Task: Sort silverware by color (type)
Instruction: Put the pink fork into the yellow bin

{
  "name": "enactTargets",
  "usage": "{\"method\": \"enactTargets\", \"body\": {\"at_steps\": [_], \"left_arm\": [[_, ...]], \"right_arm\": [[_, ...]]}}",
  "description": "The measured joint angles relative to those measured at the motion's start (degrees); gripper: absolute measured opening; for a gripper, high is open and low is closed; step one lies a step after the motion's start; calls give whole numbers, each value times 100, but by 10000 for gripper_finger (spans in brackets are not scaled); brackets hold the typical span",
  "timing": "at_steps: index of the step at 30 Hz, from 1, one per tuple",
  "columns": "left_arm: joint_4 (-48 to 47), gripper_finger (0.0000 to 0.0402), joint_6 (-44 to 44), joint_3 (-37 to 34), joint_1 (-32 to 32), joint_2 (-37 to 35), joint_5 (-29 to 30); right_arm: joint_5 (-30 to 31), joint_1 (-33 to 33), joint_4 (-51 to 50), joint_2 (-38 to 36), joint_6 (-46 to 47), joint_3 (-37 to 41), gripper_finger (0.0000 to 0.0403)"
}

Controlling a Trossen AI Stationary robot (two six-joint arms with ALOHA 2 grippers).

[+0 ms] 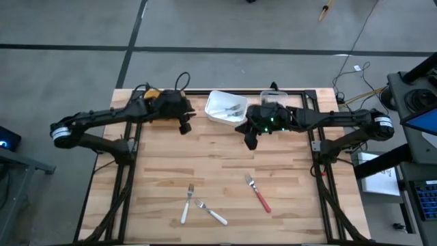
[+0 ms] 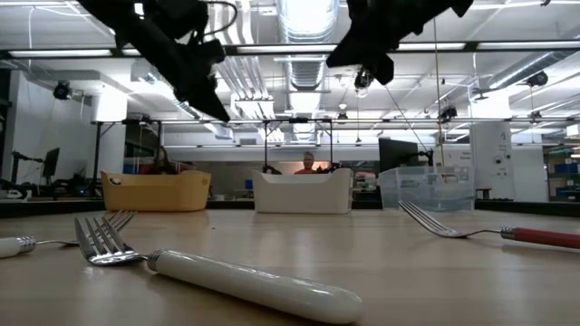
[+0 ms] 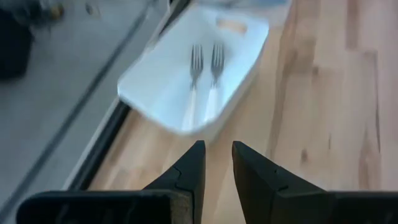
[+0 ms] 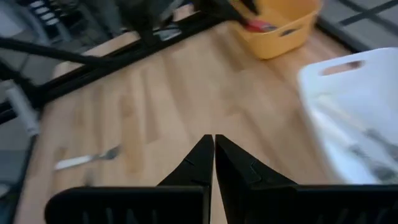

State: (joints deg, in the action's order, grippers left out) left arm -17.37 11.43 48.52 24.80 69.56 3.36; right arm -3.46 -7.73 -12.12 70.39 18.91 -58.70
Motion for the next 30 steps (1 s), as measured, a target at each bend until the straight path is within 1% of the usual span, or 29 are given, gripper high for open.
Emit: {"method": "enactTargets", "body": {"at_steps": [3, 9, 14, 16, 19, 21, 23, 26, 30], "left_arm": [[517, 62, 77, -236, -79, -208, 2], [825, 61, -343, -512, -115, -426, 6], [1198, 61, -787, -814, -418, -424, 4], [1451, 61, -876, -964, -599, -424, 5], [1807, 61, -906, -1033, -851, -424, 4], [1946, 61, -949, -1033, -1002, -426, 4], [1938, 61, -971, -1003, -1140, -426, 6], [1982, 61, -1007, -886, -1351, -427, 8], [1965, 61, -1007, -811, -1584, -433, 8]], "right_arm": [[-8, 317, 5, 0, 330, -20, 9], [4, 812, -61, 95, 1140, -153, 9], [0, 1235, -911, 542, 1311, -529, 9], [3, 1429, -1446, 781, 1071, -760, 9], [-129, 1750, -2526, 1172, 375, -1115, 9], [-151, 1949, -3186, 1446, 20, -1300, 9], [-118, 2086, -3669, 1696, -132, -1443, 9], [-79, 2221, -3960, 2086, -255, -1610, 9], [-59, 2348, -3976, 2541, -395, -1747, 13]]}}
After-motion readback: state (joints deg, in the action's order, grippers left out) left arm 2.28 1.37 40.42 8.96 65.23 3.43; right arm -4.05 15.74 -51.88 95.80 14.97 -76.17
